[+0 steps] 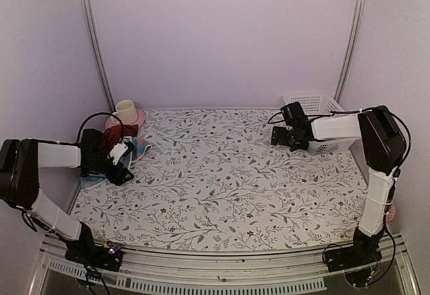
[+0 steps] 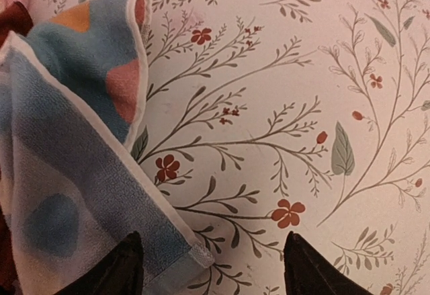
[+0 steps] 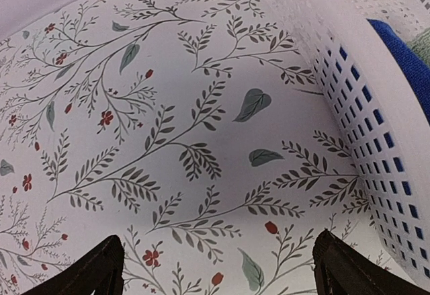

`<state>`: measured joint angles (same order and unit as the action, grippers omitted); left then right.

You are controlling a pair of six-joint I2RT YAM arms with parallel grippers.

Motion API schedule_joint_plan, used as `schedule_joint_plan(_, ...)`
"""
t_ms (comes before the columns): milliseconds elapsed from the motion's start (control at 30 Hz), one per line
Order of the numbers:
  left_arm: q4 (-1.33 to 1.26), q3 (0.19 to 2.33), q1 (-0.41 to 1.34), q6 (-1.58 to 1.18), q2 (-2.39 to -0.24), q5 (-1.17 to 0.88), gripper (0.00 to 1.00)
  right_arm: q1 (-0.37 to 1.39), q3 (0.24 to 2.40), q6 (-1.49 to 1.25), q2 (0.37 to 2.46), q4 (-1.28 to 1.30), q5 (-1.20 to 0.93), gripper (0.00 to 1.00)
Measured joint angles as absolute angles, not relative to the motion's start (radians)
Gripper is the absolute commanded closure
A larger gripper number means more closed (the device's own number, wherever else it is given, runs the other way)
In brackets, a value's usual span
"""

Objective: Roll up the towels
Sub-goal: Move the storage box to the corner of the board.

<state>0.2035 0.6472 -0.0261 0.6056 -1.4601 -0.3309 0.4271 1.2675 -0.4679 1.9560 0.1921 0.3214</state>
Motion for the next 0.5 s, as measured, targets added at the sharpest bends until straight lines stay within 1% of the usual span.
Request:
schedule_joint_plan(267, 0.2, 0.646, -0.026, 0.606, -1.46, -0.332, 0.28, 0.369, 1.367, -0.429, 2.039, 0.235, 0.324, 0.01)
schedule_joint_plan(500, 0.2, 0.646, -0.026, 0.606, -1.46, -0.333, 0.28, 0.351, 1.522, -0.396, 2.135, 0.258, 0.358, 0.01)
